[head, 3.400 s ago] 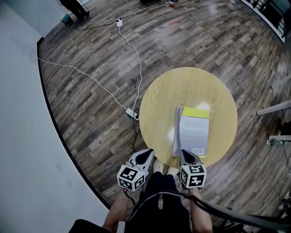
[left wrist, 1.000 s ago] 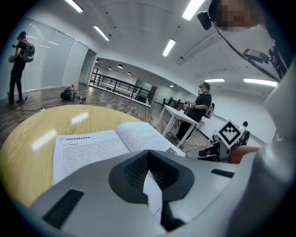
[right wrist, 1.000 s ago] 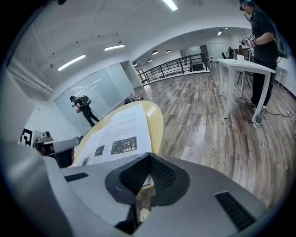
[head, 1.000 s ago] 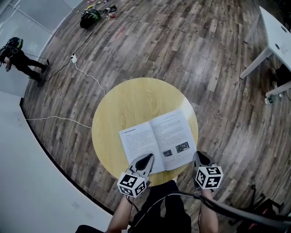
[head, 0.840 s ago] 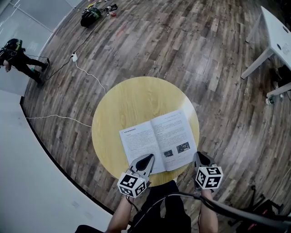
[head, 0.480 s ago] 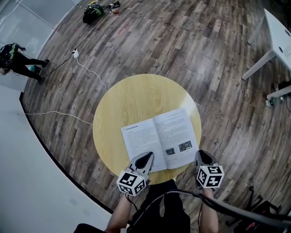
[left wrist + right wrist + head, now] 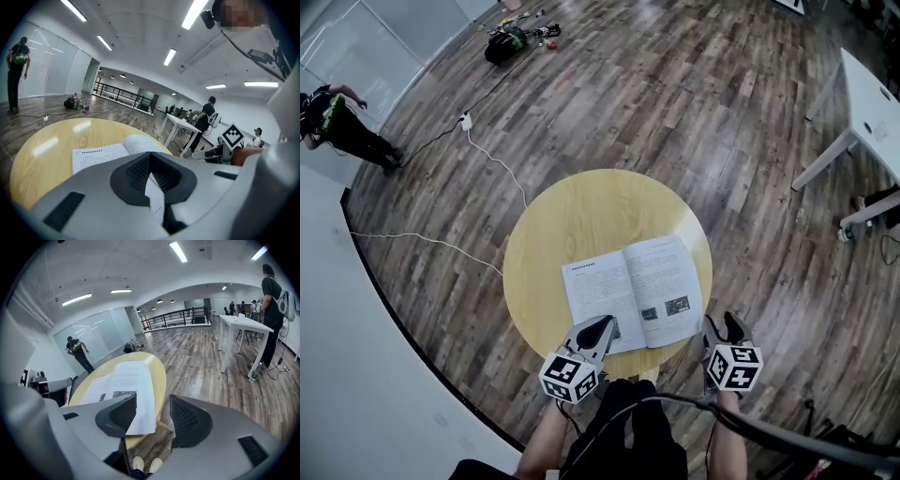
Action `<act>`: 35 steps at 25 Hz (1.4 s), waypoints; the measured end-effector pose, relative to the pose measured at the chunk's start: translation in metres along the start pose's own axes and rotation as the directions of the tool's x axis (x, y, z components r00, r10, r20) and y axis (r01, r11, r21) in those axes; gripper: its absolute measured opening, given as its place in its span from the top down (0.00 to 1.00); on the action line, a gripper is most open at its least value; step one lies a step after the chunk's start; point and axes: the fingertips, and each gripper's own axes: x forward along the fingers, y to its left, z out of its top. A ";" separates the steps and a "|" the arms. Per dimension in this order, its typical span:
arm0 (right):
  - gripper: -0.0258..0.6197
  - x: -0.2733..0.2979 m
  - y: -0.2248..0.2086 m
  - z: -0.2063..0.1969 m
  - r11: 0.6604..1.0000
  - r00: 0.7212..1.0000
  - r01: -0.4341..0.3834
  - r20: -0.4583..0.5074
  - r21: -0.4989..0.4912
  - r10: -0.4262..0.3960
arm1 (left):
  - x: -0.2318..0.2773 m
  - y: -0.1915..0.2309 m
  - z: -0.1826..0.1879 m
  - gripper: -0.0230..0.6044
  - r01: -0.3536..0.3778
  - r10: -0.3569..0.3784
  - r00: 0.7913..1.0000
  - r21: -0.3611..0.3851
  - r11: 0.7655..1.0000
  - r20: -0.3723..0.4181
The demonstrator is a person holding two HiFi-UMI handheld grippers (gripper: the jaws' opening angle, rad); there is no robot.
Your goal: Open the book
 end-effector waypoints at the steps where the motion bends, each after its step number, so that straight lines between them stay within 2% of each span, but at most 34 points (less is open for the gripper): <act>1: 0.65 -0.003 0.003 0.002 1.000 1.000 -0.002 0.005 -0.006 0.002 | -0.003 -0.001 0.001 0.97 0.000 0.000 1.000 0.003 1.000 0.005; 8: 0.65 -0.018 0.022 0.013 0.999 0.999 -0.015 0.037 -0.035 0.016 | -0.033 -0.001 0.009 0.97 -0.018 0.017 0.999 0.013 1.000 0.044; 13: 0.65 -0.036 0.056 0.035 0.994 0.992 -0.090 0.082 -0.064 0.095 | -0.058 0.002 0.024 0.97 -0.048 0.046 0.995 0.016 0.999 0.090; 14: 0.74 -0.040 0.064 0.041 0.992 0.991 -0.087 0.091 -0.090 0.096 | -0.063 0.002 0.028 0.97 -0.053 0.051 0.994 0.017 0.998 0.101; 15: 0.96 -0.044 0.072 0.047 0.990 0.990 -0.080 0.103 -0.119 0.093 | -0.069 0.002 0.032 0.97 -0.058 0.056 0.992 0.019 0.998 0.112; 21: 0.96 -0.057 0.120 0.070 0.970 0.972 -0.151 0.151 -0.190 0.180 | -0.098 0.007 0.050 0.97 -0.094 0.089 0.982 0.023 0.995 0.169; 28: 0.96 -0.081 0.182 0.104 0.929 0.932 -0.235 0.206 -0.285 0.299 | -0.135 0.009 0.076 0.97 -0.135 0.122 0.963 0.037 0.990 0.238; 35: 0.96 -0.097 0.245 0.139 0.873 0.882 -0.309 0.231 -0.377 0.411 | -0.185 0.024 0.119 0.97 -0.222 0.191 0.925 0.058 0.973 0.328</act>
